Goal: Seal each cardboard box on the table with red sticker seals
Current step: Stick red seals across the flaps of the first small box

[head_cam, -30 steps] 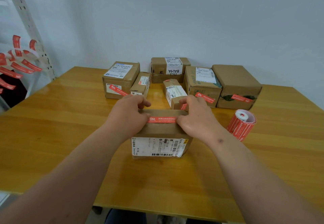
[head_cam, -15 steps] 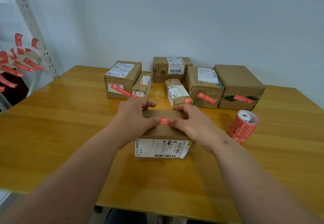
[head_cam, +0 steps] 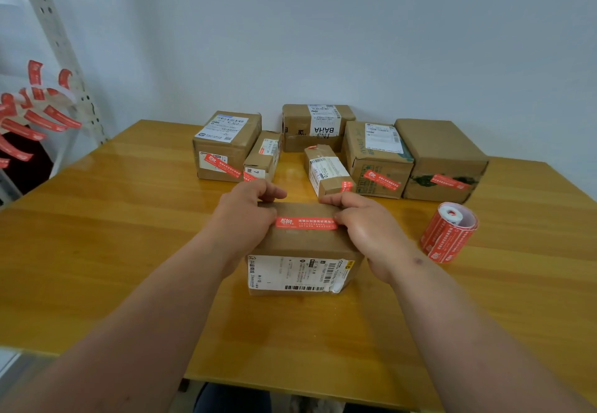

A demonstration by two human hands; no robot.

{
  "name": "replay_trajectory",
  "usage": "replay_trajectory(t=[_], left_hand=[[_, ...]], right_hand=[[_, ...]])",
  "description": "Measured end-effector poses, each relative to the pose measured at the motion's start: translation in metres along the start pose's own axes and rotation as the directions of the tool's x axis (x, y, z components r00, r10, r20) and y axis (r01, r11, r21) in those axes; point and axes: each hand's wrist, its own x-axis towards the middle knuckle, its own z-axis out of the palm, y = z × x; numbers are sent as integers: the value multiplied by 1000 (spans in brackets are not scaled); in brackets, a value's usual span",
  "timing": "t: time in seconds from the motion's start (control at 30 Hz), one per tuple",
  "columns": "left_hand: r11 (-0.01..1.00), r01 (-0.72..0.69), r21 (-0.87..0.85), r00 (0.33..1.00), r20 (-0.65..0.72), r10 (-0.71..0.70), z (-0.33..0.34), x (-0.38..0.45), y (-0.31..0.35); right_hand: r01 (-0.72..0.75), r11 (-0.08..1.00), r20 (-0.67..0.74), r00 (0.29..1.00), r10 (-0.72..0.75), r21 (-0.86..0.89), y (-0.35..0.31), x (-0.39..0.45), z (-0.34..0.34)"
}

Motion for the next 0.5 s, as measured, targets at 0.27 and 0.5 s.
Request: replay_trajectory(t=[0.27,0.5], left_hand=[[997,-53,61,998,34,51,-6,-5,-2],[999,-33,-5,996,83,33,-11,-8,-4]], right_hand=[[43,998,122,992,-38,-35,1,-6,-10],[45,998,177,983,-38,-37,4,-9,-14]])
